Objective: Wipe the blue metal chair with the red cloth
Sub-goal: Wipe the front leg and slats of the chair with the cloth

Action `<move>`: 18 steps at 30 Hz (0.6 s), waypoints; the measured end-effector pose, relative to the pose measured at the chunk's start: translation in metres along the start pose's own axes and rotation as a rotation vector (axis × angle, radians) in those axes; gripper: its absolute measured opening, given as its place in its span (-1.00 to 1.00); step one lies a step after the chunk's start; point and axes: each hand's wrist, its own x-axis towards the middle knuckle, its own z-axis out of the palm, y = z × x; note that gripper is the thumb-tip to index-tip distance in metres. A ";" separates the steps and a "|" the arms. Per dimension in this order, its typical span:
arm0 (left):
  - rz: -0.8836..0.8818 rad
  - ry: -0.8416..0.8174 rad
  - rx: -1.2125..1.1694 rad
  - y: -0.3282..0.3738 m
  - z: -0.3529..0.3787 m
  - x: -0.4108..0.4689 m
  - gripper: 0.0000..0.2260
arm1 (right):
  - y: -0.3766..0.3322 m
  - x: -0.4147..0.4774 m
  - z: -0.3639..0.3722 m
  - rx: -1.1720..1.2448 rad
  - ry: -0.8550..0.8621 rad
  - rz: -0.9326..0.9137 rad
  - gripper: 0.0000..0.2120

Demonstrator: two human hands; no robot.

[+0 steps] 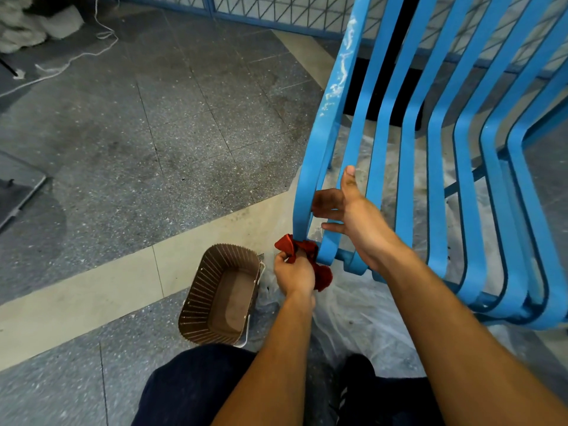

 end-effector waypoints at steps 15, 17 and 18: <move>0.098 -0.037 0.017 -0.013 -0.002 0.010 -0.84 | 0.000 0.005 -0.005 -0.018 -0.002 0.013 -0.27; 0.102 -0.040 0.007 -0.014 -0.001 0.009 -0.82 | 0.001 0.005 -0.003 -0.014 -0.005 0.013 -0.29; 0.124 -0.037 -0.013 -0.014 -0.001 0.007 -0.82 | 0.002 0.004 -0.002 -0.017 -0.010 0.010 -0.30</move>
